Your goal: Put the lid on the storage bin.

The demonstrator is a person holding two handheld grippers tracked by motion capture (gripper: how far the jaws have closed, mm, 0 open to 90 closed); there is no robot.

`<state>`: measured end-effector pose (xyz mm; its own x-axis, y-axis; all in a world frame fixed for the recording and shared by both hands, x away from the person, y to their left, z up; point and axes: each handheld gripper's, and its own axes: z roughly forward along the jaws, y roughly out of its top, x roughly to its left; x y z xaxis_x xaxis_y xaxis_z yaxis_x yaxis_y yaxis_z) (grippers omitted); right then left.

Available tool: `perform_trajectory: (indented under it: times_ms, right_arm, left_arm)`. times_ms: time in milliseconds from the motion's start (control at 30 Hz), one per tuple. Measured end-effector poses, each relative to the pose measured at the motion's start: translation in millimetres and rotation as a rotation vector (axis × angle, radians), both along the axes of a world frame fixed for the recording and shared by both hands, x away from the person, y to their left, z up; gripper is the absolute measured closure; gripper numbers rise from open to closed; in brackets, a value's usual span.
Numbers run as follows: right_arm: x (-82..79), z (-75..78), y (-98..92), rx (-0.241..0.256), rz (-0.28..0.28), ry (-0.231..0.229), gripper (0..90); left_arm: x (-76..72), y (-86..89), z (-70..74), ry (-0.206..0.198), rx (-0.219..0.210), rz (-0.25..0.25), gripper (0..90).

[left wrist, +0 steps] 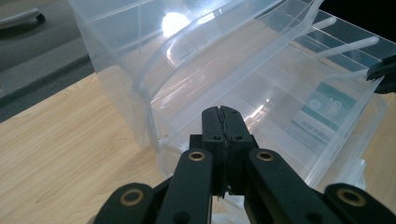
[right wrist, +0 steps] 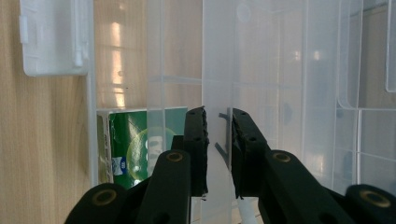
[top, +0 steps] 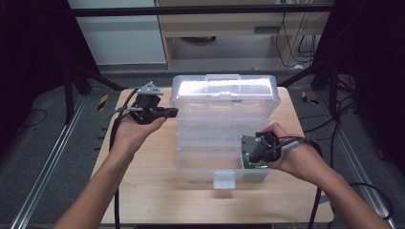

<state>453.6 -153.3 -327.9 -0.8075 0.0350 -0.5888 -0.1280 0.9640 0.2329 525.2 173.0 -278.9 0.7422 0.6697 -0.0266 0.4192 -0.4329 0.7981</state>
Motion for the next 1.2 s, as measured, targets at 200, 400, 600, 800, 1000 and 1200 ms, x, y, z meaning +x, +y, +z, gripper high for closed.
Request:
perform_trajectory:
  times_ms: [200, 400, 600, 800, 1000, 1200]
  right_arm:
    - [-1.0, -0.6, -0.9, 0.003, -0.005, 0.002, 77.9]
    - [-1.3, -2.5, -0.8, 0.007, -0.010, 0.000, 76.0]
    - [-1.4, -2.3, -1.4, 0.006, -0.006, 0.000, 75.4]
    - [-2.1, -2.6, -1.7, 0.005, -0.008, 0.001, 73.6]
    - [-4.2, -4.0, -2.4, 0.012, -0.013, 0.007, 71.5]
    - [-6.5, -5.3, -4.0, 0.018, -0.012, 0.011, 70.4]
  left_arm:
    - [2.9, -0.8, -2.1, 0.001, 0.005, 0.017, 89.5]
    - [0.6, 0.0, -0.5, -0.004, 0.005, 0.021, 89.5]
    - [1.4, 2.8, -1.7, 0.002, -0.007, 0.020, 89.6]
    - [-0.3, 2.7, -2.3, 0.005, -0.019, 0.014, 89.6]
    - [-1.8, 3.3, -3.6, 0.006, -0.026, 0.015, 89.6]
    - [-2.5, 4.0, -5.6, 0.005, -0.029, 0.018, 89.6]
